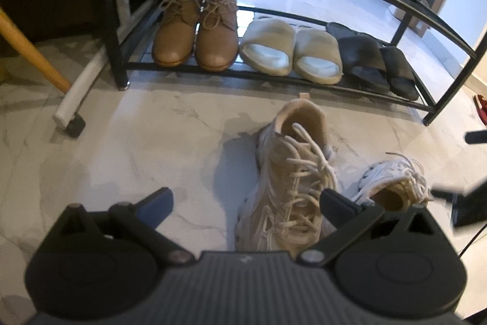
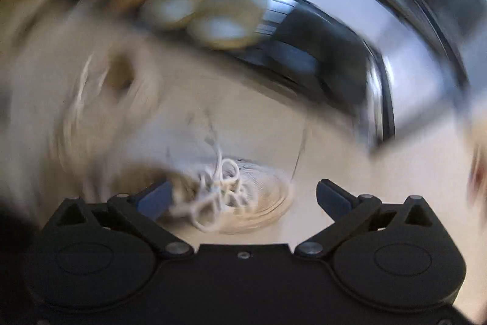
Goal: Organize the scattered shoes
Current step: 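Lift the white lace-up sneaker with the right gripper and swing it away, then lower the held sneaker beside its mate and open the right gripper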
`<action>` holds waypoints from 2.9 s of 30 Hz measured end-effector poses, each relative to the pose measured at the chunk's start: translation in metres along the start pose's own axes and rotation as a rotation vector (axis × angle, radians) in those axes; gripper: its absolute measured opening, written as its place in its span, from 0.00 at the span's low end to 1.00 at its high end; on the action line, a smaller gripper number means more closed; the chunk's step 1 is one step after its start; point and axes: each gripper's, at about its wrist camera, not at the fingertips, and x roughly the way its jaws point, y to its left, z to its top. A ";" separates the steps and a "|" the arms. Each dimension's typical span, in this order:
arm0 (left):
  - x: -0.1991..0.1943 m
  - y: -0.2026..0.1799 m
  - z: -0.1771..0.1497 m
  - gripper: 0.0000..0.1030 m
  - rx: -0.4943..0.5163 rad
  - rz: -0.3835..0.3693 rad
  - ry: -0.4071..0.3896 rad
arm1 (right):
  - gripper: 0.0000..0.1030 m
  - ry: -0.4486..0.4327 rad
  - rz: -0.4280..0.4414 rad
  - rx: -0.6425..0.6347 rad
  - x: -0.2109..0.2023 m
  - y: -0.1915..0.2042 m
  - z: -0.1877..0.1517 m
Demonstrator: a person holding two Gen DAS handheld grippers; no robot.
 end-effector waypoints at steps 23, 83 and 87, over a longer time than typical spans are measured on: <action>0.017 0.004 -0.001 1.00 -0.052 -0.012 0.068 | 0.95 0.297 0.172 -0.744 0.117 0.090 0.040; 0.023 0.016 0.000 1.00 -0.151 -0.040 0.112 | 0.76 0.316 0.274 0.774 0.154 -0.022 0.038; 0.022 0.017 -0.001 1.00 -0.153 -0.041 0.110 | 0.83 0.261 0.246 0.899 0.154 -0.046 0.026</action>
